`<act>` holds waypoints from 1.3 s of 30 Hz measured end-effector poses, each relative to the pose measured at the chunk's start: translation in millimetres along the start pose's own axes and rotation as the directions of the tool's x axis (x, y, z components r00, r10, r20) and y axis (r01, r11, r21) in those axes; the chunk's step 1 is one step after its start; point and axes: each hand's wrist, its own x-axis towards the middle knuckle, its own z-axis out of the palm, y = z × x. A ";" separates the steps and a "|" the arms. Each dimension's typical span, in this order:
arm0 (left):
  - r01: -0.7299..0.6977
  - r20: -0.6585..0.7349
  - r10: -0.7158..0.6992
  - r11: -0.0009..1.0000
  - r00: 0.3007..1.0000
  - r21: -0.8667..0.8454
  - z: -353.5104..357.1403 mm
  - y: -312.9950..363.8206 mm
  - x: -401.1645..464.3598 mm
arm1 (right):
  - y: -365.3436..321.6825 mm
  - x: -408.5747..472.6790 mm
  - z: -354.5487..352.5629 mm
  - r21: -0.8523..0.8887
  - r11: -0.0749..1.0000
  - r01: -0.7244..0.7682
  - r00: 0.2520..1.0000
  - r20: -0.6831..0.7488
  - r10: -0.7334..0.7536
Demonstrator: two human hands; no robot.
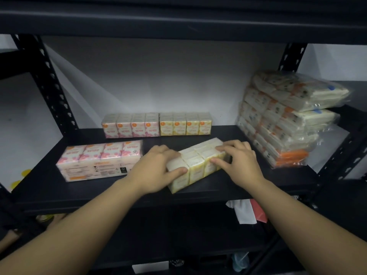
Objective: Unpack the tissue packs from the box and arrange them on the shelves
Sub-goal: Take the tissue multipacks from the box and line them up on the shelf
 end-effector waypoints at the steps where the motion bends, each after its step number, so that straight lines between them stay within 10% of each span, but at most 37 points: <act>1: -0.014 -0.004 0.014 1.000 1.000 0.002 -0.5 4.2 -6.6 | -1.0 4.6 0.8 -0.011 1.000 0.011 1.000 0.027 -0.010; 13: -0.084 -0.045 0.077 0.980 0.996 -0.180 -9.3 5.7 11.0 | -44.0 -6.7 0.2 0.223 0.972 -0.074 0.988 0.147 0.041; 21: -0.015 0.255 0.024 0.999 0.967 -0.035 -5.0 -7.4 74.3 | -88.4 -34.4 -4.3 0.202 0.955 -0.218 0.949 0.274 0.159; 39: -0.107 0.076 0.100 0.990 0.992 0.092 -12.8 -15.3 14.0 | 2.0 36.2 -24.3 0.150 0.928 -0.342 0.936 0.146 0.321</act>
